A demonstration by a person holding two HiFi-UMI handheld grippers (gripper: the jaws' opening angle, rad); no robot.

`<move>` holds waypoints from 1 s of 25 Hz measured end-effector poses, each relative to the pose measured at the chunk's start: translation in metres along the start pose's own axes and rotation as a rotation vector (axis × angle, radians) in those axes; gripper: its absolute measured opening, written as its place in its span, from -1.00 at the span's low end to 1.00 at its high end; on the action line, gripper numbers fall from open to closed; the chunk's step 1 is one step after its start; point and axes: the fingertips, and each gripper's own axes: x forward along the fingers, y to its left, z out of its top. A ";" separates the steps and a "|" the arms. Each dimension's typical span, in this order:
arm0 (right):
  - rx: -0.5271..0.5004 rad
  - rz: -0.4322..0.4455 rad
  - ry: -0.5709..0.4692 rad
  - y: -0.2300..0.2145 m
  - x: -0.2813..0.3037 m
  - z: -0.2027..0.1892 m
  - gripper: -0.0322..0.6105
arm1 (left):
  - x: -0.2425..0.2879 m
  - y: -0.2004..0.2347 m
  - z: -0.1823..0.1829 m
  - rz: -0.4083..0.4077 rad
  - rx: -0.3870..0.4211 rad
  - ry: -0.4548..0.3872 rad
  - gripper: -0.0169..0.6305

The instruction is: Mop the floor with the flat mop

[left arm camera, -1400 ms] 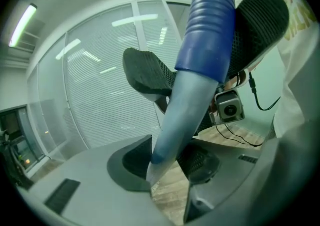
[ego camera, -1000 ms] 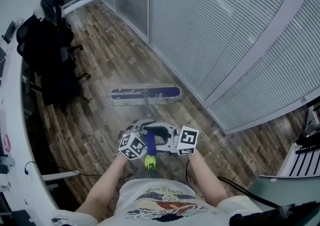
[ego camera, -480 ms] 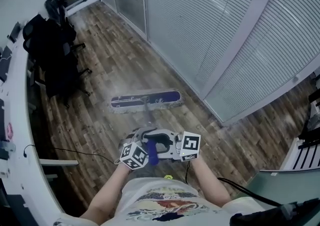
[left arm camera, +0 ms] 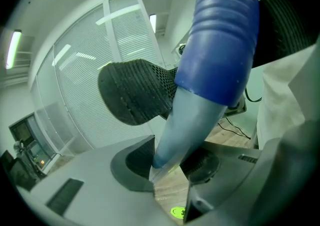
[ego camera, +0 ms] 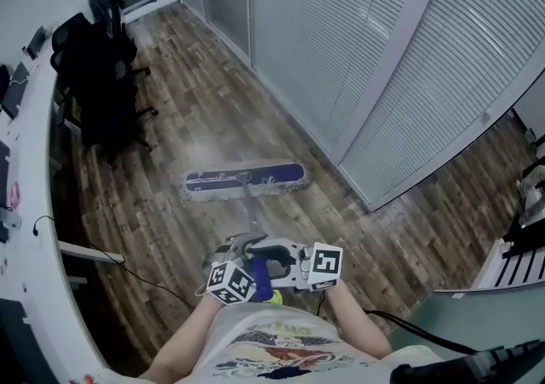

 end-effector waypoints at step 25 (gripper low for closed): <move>-0.050 -0.022 -0.081 -0.184 0.036 0.081 -0.07 | 0.057 0.198 -0.010 -0.009 -0.016 -0.091 -0.66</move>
